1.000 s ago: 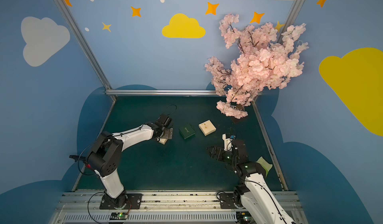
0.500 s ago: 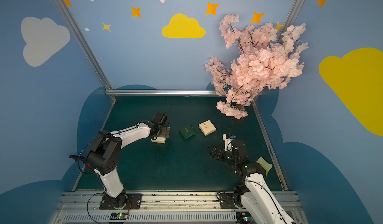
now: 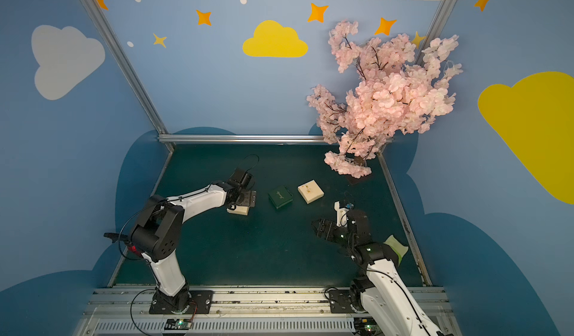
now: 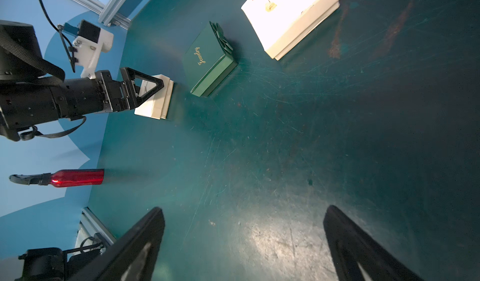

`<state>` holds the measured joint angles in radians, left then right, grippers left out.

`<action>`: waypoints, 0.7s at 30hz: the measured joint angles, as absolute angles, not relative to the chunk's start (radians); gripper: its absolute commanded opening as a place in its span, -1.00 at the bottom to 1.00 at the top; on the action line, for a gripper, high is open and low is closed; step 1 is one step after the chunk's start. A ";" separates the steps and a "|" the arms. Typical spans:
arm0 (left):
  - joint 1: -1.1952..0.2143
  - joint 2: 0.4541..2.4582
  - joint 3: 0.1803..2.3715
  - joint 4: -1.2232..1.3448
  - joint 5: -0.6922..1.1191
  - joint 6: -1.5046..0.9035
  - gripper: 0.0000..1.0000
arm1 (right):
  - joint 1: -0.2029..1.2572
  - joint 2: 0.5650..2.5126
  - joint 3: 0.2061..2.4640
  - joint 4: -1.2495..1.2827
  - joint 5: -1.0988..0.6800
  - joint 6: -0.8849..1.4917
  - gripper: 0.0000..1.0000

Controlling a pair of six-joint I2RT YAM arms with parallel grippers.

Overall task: Take the rings out of the lift-off lid box
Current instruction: Pick up the jewelry box from the center of the board.

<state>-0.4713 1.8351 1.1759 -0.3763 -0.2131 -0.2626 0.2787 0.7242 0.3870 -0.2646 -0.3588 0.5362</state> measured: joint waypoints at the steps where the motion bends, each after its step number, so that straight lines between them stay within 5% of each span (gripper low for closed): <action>1: -0.471 1.837 1.176 -0.376 -0.213 -0.263 0.99 | 0.279 0.721 0.387 -0.267 -0.359 0.538 0.94; 21: -0.473 1.832 1.142 -0.339 -0.179 -0.294 0.78 | 0.279 0.676 0.366 -0.285 -0.360 0.557 0.94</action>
